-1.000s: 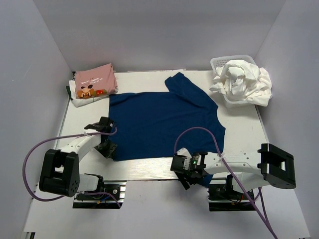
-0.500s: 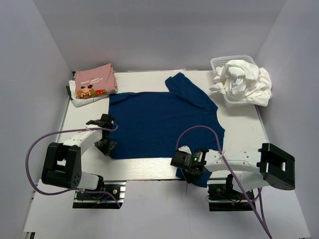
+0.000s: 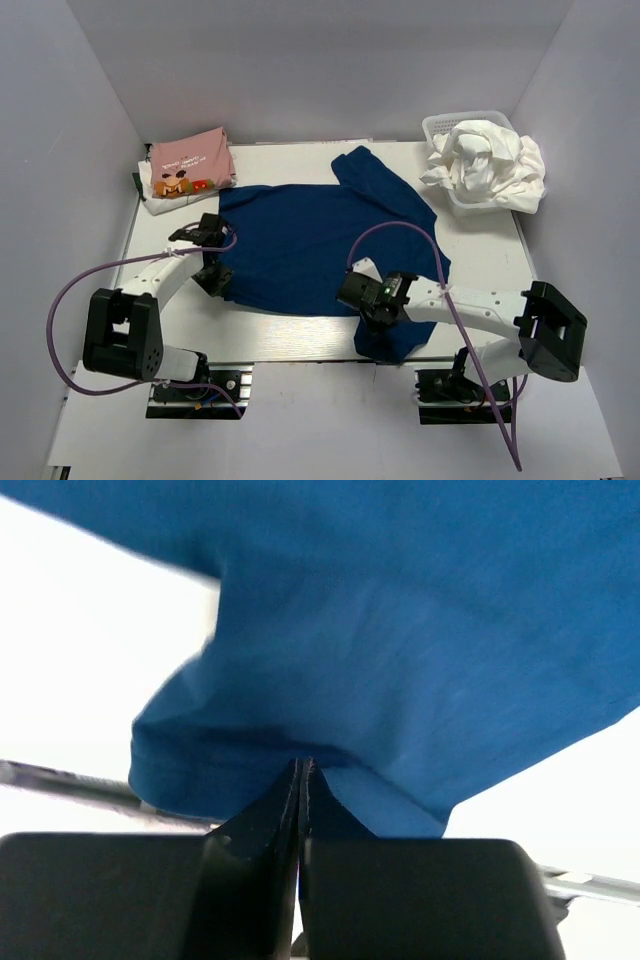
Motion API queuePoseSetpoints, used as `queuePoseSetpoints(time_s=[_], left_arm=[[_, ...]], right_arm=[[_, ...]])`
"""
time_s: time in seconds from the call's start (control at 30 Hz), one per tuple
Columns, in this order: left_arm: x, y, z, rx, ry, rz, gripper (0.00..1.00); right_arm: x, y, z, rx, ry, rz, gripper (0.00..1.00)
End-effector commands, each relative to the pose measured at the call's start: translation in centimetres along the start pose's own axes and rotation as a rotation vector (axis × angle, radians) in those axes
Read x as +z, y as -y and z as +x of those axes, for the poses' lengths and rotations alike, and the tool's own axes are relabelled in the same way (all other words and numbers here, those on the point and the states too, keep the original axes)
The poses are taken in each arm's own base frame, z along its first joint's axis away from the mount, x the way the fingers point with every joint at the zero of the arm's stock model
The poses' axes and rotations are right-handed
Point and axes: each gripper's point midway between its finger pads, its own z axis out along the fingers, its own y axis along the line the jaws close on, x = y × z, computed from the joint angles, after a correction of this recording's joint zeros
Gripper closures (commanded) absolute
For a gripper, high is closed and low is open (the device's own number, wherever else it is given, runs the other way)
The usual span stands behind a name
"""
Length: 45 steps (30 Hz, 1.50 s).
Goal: Fold and stack the t-shirts
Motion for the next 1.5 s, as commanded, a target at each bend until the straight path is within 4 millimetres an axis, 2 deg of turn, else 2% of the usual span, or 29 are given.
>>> queuePoseSetpoints(time_s=[0.0,0.07,0.2,0.23,0.37,0.43,0.57,0.63,0.7,0.77,0.8,0.83,0.87,0.93,0.97,1.0,1.03,1.07,1.1,1.13,1.17,1.2,1.23,1.3,1.33,1.37,1.4,1.43,1.47], left_arm=[[-1.6,2.1,-2.1,0.004,0.054,0.080,1.00],[-2.2,3.1,-2.8,0.001,0.061,0.090,1.00],[-2.3,4.2,-3.8,0.017,0.056,0.062,1.00],[-2.3,4.6,-4.1,0.017,0.058,0.065,1.00],[-2.1,5.4,-4.8,0.043,0.050,0.036,1.00],[-1.7,5.6,-4.8,0.057,0.044,0.025,1.00],[-2.3,6.8,-6.8,0.059,0.067,0.049,1.00],[-2.1,7.2,-7.6,0.060,0.078,0.042,1.00],[-2.0,7.8,-9.0,0.044,0.085,0.044,1.00],[-2.1,8.6,-9.7,0.044,0.075,0.056,1.00],[-1.3,8.6,-10.0,0.038,0.063,0.038,1.00],[-1.1,9.0,-9.9,0.040,0.049,0.044,1.00],[-1.1,9.5,-10.4,0.027,0.042,0.057,1.00],[-0.4,10.5,-11.1,0.025,0.031,0.071,1.00],[-0.2,10.7,-11.8,0.011,0.025,0.073,1.00],[0.0,11.1,-12.0,0.010,0.026,0.074,1.00],[-0.2,11.7,-13.1,-0.004,0.041,0.089,1.00],[0.5,12.1,-13.0,0.016,0.021,0.086,1.00],[0.8,12.4,-13.4,0.018,0.013,0.091,1.00],[0.6,13.5,-13.9,0.029,0.010,0.123,1.00],[0.8,14.1,-14.0,0.042,-0.003,0.136,1.00],[2.0,14.6,-13.5,0.049,-0.045,0.128,1.00],[1.7,14.9,-13.9,0.063,-0.046,0.127,1.00],[2.2,15.0,-13.7,0.077,-0.064,0.120,1.00],[2.0,15.2,-13.9,0.086,-0.058,0.127,1.00],[1.9,15.2,-13.9,0.084,-0.050,0.135,1.00],[2.1,14.8,-13.6,0.096,-0.053,0.132,1.00],[2.1,15.0,-13.7,0.093,-0.041,0.144,1.00],[1.5,14.8,-13.7,0.092,-0.035,0.150,1.00]], right_arm=[[-1.8,2.1,-3.8,-0.018,0.084,0.062,1.00],[-1.7,2.7,-5.0,-0.005,0.092,0.066,1.00],[-1.7,4.5,-9.0,0.054,0.149,0.076,1.00],[-1.6,5.2,-9.6,0.057,0.149,0.087,1.00],[-1.5,5.5,-10.3,0.053,0.127,0.026,1.00],[-1.6,6.6,-11.7,0.097,0.160,0.039,1.00],[-2.1,9.0,-14.8,0.176,0.208,0.068,1.00],[-1.6,9.0,-16.3,0.184,0.222,0.046,1.00],[-1.7,10.3,-18.1,0.183,0.241,0.068,1.00],[-0.4,12.1,-18.4,0.161,0.199,0.110,1.00],[-1.2,12.7,-20.2,0.175,0.236,0.118,1.00],[-0.1,13.3,-20.4,0.176,0.208,0.131,1.00],[-0.1,14.4,-20.9,0.157,0.209,0.142,1.00],[-0.9,15.9,-23.4,0.169,0.269,0.149,1.00],[-0.1,16.1,-24.6,0.172,0.279,0.149,1.00],[0.2,17.6,-25.1,0.172,0.281,0.158,1.00],[0.6,17.7,-26.4,0.174,0.300,0.151,1.00],[1.1,17.9,-27.9,0.173,0.318,0.139,1.00],[2.8,18.8,-28.1,0.149,0.290,0.131,1.00],[1.4,19.6,-30.7,0.168,0.352,0.139,1.00],[1.9,20.1,-31.0,0.173,0.343,0.151,1.00],[5.2,20.6,-30.7,0.178,0.277,0.153,1.00],[3.4,21.7,-32.2,0.195,0.295,0.161,0.84],[4.6,21.5,-32.2,0.196,0.250,0.140,0.68],[4.7,21.3,-31.9,0.198,0.244,0.132,0.54],[3.6,20.8,-32.0,0.194,0.274,0.093,0.46],[3.2,20.4,-30.8,0.188,0.270,0.079,0.40],[2.9,20.3,-31.8,0.191,0.340,0.070,0.33],[3.9,18.8,-28.6,0.175,0.286,0.012,0.31]])
